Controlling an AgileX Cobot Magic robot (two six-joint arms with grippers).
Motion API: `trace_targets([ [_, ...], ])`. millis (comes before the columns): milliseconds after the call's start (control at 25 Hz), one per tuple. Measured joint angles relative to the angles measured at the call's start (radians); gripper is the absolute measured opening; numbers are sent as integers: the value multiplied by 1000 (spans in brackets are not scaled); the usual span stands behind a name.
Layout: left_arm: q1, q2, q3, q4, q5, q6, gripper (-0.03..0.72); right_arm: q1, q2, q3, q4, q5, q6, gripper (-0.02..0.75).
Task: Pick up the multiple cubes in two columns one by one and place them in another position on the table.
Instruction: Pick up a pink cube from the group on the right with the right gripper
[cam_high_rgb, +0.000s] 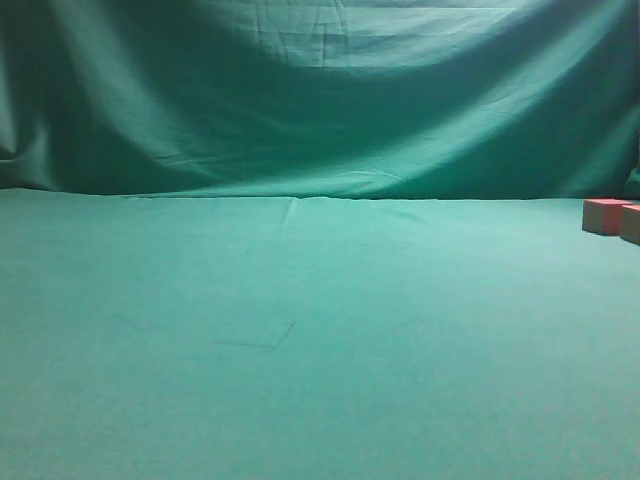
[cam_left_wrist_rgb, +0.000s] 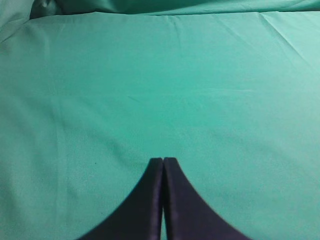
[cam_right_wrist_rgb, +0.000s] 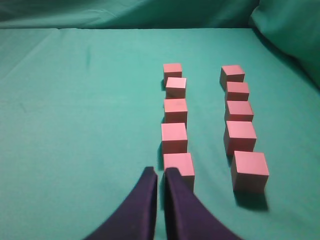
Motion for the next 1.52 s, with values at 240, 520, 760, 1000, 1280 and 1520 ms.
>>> trace_targets([
  [240, 0, 0, 0, 0, 0, 0, 0, 0, 0, 0, 0, 0, 0, 47],
  [520, 0, 0, 0, 0, 0, 0, 0, 0, 0, 0, 0, 0, 0, 47],
  [760, 0, 0, 0, 0, 0, 0, 0, 0, 0, 0, 0, 0, 0, 47],
  [1000, 0, 0, 0, 0, 0, 0, 0, 0, 0, 0, 0, 0, 0, 47],
  [1280, 0, 0, 0, 0, 0, 0, 0, 0, 0, 0, -8, 0, -2, 47],
  [1520, 0, 0, 0, 0, 0, 0, 0, 0, 0, 0, 5, -94, -11, 47],
])
